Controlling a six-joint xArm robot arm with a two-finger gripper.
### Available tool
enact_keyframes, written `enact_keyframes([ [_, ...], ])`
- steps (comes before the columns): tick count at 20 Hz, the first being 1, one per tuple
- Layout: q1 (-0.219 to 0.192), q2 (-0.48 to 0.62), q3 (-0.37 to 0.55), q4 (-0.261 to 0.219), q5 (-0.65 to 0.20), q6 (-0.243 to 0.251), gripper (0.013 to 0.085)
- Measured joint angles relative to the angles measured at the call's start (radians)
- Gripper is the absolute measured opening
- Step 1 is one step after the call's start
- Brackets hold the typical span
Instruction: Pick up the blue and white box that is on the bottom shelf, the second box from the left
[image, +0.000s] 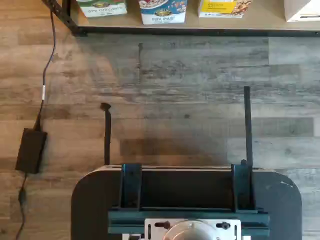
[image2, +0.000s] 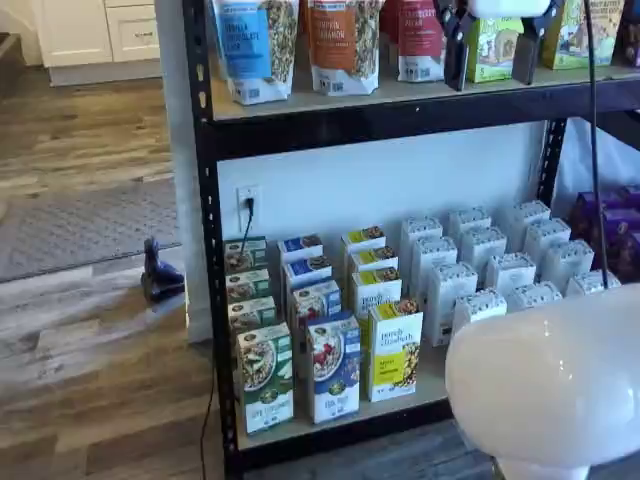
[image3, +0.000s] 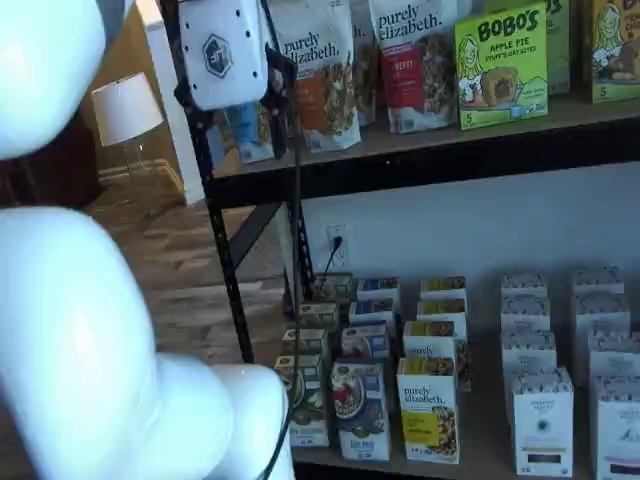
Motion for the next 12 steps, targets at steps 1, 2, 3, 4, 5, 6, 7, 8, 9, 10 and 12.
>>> enact_keyframes([
  [1, 0.003, -0.009, 0.008, -0.004, -0.015, 0.002, 0.0850],
  [2, 0.009, -0.023, 0.021, -0.010, -0.040, 0.004, 0.0850],
  [3, 0.011, -0.026, 0.024, -0.012, -0.046, 0.006, 0.0850],
  [4, 0.012, -0.026, 0.025, -0.012, -0.049, 0.007, 0.0850],
  [5, 0.013, -0.026, 0.026, -0.012, -0.050, 0.008, 0.0850],
  [6, 0.016, -0.025, 0.028, -0.014, -0.052, 0.010, 0.0850],
  [7, 0.018, -0.025, 0.030, -0.016, -0.055, 0.012, 0.0850],
  [8, 0.023, -0.025, 0.035, -0.020, -0.060, 0.014, 0.0850],
  [9, 0.030, -0.026, 0.043, -0.026, -0.070, 0.019, 0.0850],
  [10, 0.035, -0.028, 0.052, -0.033, -0.081, 0.022, 0.0850],
  [12, 0.036, -0.028, 0.068, -0.036, -0.102, 0.023, 0.0850],
])
